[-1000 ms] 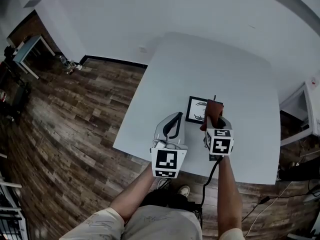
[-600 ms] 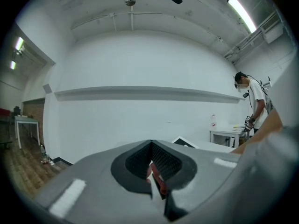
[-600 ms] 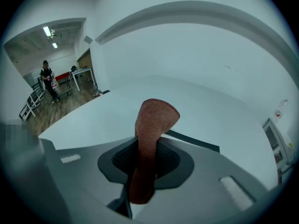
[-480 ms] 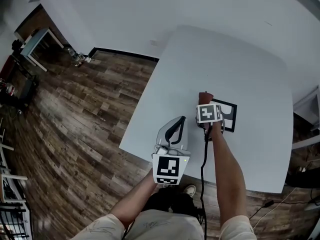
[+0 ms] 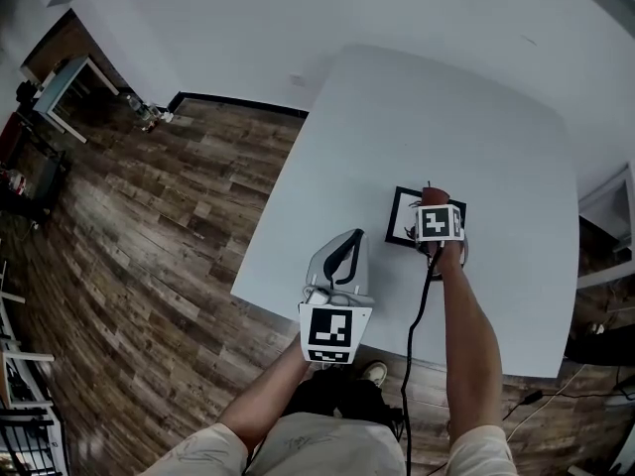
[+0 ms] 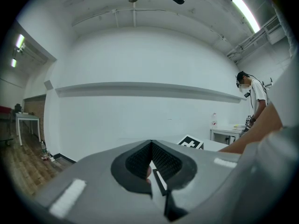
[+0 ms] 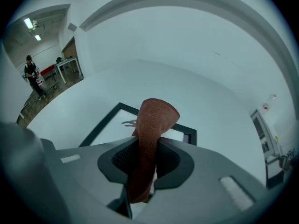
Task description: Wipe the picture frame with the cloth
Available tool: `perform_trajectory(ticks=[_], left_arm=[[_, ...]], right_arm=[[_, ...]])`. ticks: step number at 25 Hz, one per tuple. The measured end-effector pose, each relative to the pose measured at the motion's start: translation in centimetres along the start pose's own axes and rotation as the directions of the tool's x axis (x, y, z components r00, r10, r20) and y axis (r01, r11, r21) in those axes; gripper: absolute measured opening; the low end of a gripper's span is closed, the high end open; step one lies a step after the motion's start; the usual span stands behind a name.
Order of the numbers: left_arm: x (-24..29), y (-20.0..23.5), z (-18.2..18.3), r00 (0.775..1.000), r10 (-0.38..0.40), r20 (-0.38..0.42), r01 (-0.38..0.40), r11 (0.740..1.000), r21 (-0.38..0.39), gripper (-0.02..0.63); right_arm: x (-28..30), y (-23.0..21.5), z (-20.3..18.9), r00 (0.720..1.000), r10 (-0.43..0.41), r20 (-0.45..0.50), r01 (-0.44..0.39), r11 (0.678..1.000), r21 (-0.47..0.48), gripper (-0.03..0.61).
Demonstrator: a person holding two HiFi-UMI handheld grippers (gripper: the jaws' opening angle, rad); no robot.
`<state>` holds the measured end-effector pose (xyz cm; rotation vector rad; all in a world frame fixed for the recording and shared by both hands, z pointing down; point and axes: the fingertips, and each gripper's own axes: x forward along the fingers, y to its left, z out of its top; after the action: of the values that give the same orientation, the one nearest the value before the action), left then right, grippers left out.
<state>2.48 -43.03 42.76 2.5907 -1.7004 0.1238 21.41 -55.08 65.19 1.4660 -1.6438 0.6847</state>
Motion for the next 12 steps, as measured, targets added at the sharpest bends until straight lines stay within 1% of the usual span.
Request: perform_trajectory(ticks=[4,6,9,12], left_arm=[[0.3,-1.1,-0.7,1.000,-0.023,-0.016,0.022,1.000,-0.018,0.000],[0.3,-1.7,-1.1,0.999,-0.034,-0.024,0.034,0.999,-0.023,0.000],[0.3,-2.4,-1.4,0.998,-0.047,-0.030,0.046,0.999,-0.021,0.000],[0.2,-2.6,-1.3,0.999,-0.048,-0.026,0.047,0.999,-0.021,0.000]], right_arm=[[-0.7,-5.4,-2.6,0.996,-0.085,-0.038,0.088,0.994,0.061,0.106],[-1.1,-7.5,-3.4,0.992,-0.111,-0.051,0.115,0.990,0.083,0.106],[-1.6,-9.0,-3.9,0.991,-0.123,-0.052,0.127,0.987,0.099,0.107],[-1.8,-9.0,-3.7,0.991,-0.130,-0.040,0.133,0.986,0.097,0.107]])
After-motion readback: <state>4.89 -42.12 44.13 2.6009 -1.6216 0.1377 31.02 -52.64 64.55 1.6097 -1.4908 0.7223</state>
